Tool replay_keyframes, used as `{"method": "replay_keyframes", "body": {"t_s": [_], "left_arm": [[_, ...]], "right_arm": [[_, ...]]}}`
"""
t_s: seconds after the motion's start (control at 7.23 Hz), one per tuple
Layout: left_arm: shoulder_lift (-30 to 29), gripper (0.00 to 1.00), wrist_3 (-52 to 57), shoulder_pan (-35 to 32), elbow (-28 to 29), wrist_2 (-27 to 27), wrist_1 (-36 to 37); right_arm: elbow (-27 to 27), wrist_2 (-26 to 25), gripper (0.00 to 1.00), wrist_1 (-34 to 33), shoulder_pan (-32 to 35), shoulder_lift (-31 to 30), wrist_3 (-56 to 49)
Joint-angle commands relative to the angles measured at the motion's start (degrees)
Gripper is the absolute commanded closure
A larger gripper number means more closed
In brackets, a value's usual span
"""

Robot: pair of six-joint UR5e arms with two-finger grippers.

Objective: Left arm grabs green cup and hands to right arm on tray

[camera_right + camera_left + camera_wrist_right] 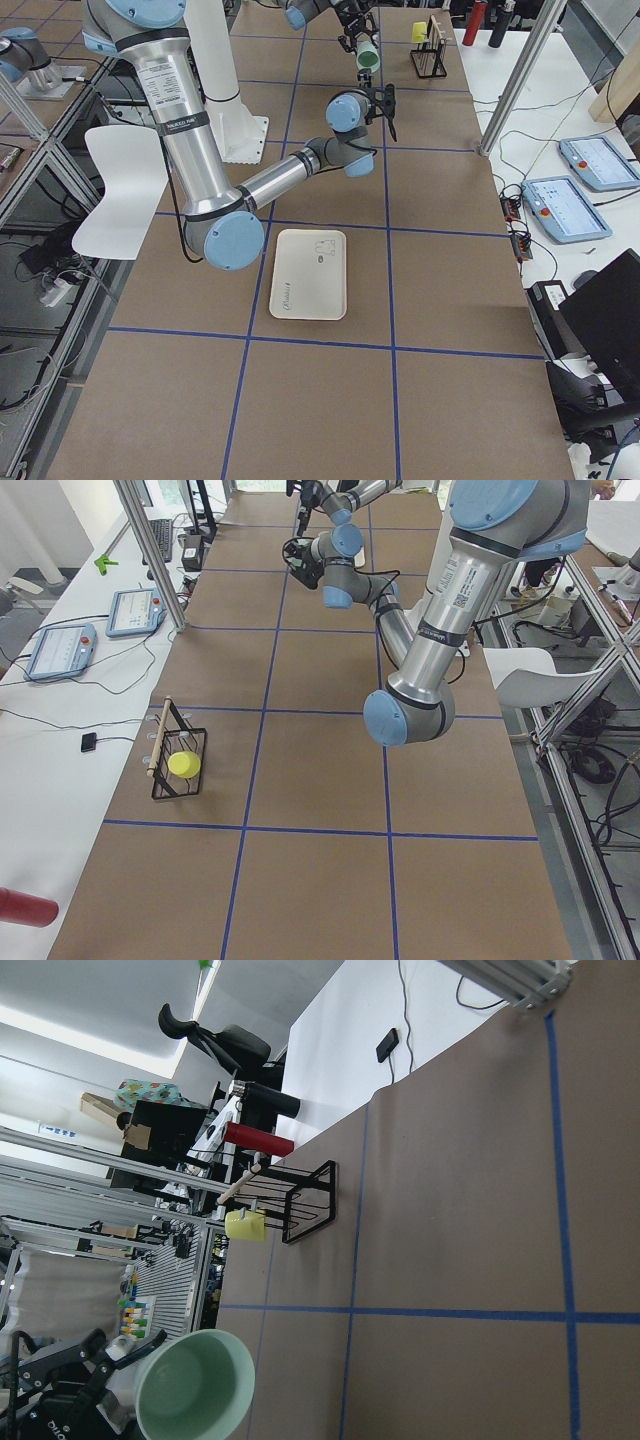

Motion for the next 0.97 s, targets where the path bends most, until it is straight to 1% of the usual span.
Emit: {"method": "replay_keyframes", "body": {"t_s": [0.0, 0.42, 0.83], "left_arm": [[-2.2, 0.9, -7.6, 1.7, 0.3, -1.2, 0.0], [-3.5, 0.9, -10.4, 2.1, 0.7, -1.2, 0.2], [-3.4, 0.9, -11.0, 1.6, 0.8, -1.1, 0.3]], "right_arm": [[0.0, -0.7, 0.03, 1.0, -1.4, 1.9, -0.3], [-0.1, -1.4, 0.04, 0.9, -4.6, 2.6, -4.6], [0.0, -1.0, 0.04, 1.0, -5.1, 2.5, -5.9]]}}
